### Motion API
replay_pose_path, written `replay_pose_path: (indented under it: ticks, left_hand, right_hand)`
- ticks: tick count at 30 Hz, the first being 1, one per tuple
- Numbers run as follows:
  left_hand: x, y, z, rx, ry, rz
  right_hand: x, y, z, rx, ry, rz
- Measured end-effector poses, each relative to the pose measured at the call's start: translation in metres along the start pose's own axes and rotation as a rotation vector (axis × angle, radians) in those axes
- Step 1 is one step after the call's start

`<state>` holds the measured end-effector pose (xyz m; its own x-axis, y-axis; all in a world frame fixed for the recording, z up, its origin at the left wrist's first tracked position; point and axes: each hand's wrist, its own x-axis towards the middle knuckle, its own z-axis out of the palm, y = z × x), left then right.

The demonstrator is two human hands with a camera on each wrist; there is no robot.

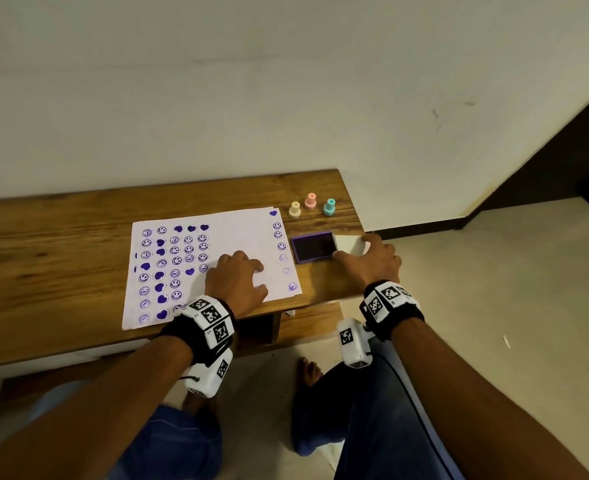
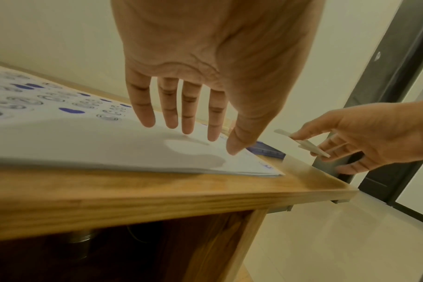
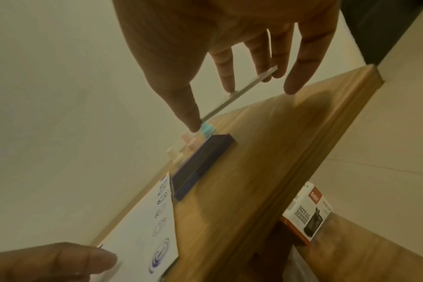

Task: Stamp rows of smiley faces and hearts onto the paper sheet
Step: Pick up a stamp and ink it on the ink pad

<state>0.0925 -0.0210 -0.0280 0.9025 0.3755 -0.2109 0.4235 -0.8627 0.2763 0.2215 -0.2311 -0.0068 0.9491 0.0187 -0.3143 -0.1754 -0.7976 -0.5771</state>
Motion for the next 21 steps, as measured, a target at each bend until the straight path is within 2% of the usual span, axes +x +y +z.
replay_pose_path:
  ticks: [5,12,21]
  left_hand:
    - [0.014,0.017,-0.008,-0.039,0.053,0.035]
    - [0.024,0.026,-0.003,-0.086,0.005,0.068]
    - [0.024,0.021,0.001,-0.068,-0.051,0.066]
  right_hand:
    - [-0.022,0.004,0.003,-0.068,-0.013,-0.040]
    - [-0.051,0.007,0.031,-0.197,-0.050,-0.065]
    - [-0.049,0.005,0.056,-0.258,0.021,-0.104]
